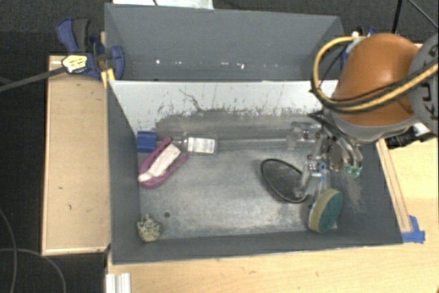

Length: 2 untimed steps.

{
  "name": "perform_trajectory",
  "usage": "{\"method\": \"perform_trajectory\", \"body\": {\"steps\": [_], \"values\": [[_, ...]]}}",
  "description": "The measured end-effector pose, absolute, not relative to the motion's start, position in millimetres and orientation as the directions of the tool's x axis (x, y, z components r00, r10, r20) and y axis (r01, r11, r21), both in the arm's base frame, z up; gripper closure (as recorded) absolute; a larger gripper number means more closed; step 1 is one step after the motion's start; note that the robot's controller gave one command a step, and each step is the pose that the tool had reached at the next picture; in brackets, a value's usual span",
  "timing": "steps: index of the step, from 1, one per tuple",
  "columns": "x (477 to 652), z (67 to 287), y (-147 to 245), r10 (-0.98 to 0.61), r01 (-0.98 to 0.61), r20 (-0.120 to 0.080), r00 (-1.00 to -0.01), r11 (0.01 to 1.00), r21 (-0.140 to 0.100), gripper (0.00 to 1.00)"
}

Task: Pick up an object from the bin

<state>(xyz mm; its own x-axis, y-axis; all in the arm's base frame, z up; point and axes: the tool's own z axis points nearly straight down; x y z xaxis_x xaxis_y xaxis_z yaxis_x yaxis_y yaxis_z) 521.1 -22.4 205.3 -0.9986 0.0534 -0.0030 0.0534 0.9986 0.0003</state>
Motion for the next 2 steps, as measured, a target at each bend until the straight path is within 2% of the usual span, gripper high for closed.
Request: {"method": "perform_trajectory", "body": {"steps": [1, 2], "values": [[524.9, 95.5, -50.5, 0.300, 0.300, -0.005, -0.954, 0.954, 0.001, 0.00], [525.4, 99.4, -49.4, 0.295, 0.295, -0.004, -0.956, 0.956, 0.002, 1.00]]}}
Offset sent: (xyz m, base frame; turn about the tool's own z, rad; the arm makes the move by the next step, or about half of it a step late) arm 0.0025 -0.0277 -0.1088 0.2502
